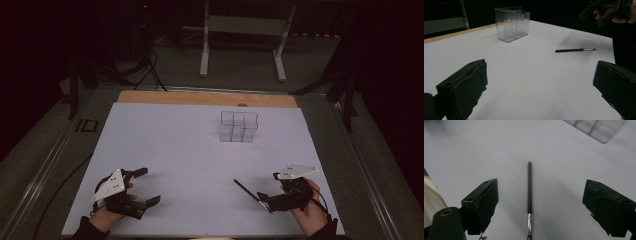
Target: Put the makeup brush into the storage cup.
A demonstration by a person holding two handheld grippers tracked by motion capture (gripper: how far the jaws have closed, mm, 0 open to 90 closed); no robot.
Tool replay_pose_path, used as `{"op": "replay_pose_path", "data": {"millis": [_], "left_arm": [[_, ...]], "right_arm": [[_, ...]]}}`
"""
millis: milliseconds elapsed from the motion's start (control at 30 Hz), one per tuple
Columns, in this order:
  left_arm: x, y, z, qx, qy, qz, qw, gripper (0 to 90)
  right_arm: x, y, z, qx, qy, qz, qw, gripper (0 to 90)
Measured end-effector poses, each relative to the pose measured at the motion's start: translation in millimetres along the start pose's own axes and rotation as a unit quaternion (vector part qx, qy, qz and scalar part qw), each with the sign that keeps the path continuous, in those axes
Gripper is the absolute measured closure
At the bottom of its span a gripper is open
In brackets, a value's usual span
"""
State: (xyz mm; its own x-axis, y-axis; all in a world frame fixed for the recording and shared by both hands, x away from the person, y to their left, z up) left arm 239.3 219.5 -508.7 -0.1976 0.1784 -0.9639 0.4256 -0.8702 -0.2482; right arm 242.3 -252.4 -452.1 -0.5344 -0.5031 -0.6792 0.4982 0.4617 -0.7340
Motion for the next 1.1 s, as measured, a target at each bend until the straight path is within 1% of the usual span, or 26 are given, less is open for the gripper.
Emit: {"op": "replay_pose_path", "data": {"millis": [133, 200, 300, 333, 400, 533, 600, 667, 700, 733, 767, 800, 867, 900, 967, 1100], "left_arm": [[0.1, 0.1, 0.0, 0.000, -0.001, -0.001, 1.0000, 0.9], [0.2, 0.2, 0.0, 0.001, -0.002, -0.001, 1.0000, 0.9], [0.2, 0.3, -0.1, 0.000, -0.001, -0.002, 1.0000, 0.9], [0.2, 0.4, 0.1, 0.001, -0.002, -0.002, 1.0000, 0.9], [0.3, 0.4, 0.2, 0.001, -0.001, -0.004, 1.0000, 0.9], [0.3, 0.8, 0.5, 0.002, -0.002, -0.006, 1.0000, 0.9], [0.3, 1.0, 1.0, 0.004, -0.002, -0.006, 1.0000, 0.9], [0.2, 1.1, 1.1, 0.004, -0.001, -0.007, 1.0000, 0.9], [0.2, 1.0, 1.1, 0.004, -0.001, -0.007, 1.0000, 0.9], [0.2, 1.1, 1.1, 0.004, -0.002, -0.007, 1.0000, 0.9], [0.3, 1.1, 1.1, 0.004, -0.002, -0.007, 1.0000, 0.9], [0.3, 1.2, 1.1, 0.005, -0.002, -0.007, 1.0000, 0.9], [0.3, 1.2, 1.1, 0.005, -0.002, -0.007, 1.0000, 0.9], [0.3, 1.2, 1.1, 0.005, -0.003, -0.007, 1.0000, 0.9], [0.3, 1.3, 1.1, 0.006, -0.003, -0.008, 0.9999, 0.9], [0.4, 1.5, 1.0, 0.007, -0.005, -0.009, 0.9999, 0.9]], "right_arm": [[0.8, 8.4, -2.2, -0.012, 0.000, -0.037, 0.9992, 13.8], [1.5, 12.9, -4.1, -0.012, -0.002, -0.054, 0.9985, 14.4], [1.4, 13.5, -4.4, -0.012, 0.001, -0.056, 0.9984, 14.4], [1.4, 14.1, -3.9, -0.010, 0.001, -0.057, 0.9983, 14.4], [2.3, 16.7, -2.1, -0.007, 0.008, -0.070, 0.9975, 14.8], [5.3, 24.3, -3.9, 0.000, 0.011, -0.108, 0.9941, 14.3], [5.8, 27.0, -5.1, 0.009, 0.014, -0.118, 0.9929, 12.3], [5.9, 29.0, -6.5, 0.021, 0.011, -0.122, 0.9922, 10.6], [5.8, 29.7, -6.6, 0.022, 0.009, -0.122, 0.9923, 10.2], [6.0, 31.0, -7.2, 0.021, 0.012, -0.127, 0.9916, 10.3], [6.4, 32.0, -7.9, 0.018, 0.009, -0.136, 0.9905, 10.4], [7.0, 32.9, -9.4, 0.021, -0.001, -0.140, 0.9899, 13.0], [7.5, 33.0, -12.7, 0.034, -0.015, -0.144, 0.9889, 24.2], [7.5, 33.5, -13.7, 0.038, -0.016, -0.146, 0.9883, 28.9], [7.0, 33.5, -13.8, 0.036, -0.015, -0.147, 0.9884, 40.0], [5.3, 34.7, -13.0, 0.030, -0.010, -0.159, 0.9867, 48.9]]}}
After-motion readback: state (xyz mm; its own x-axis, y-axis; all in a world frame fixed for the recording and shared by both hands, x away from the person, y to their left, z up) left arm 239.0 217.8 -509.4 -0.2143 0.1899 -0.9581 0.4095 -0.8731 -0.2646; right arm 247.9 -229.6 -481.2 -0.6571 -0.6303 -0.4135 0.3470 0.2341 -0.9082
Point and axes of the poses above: each handheld gripper's, and its own axes: y roughly forward along the jaws, x roughly out of its underside, z roughly to its right, the point moved 1 cm from there along y, roughly forward along the jaws, and after that the axes turned 4 degrees about x, right-handed, at the moved point
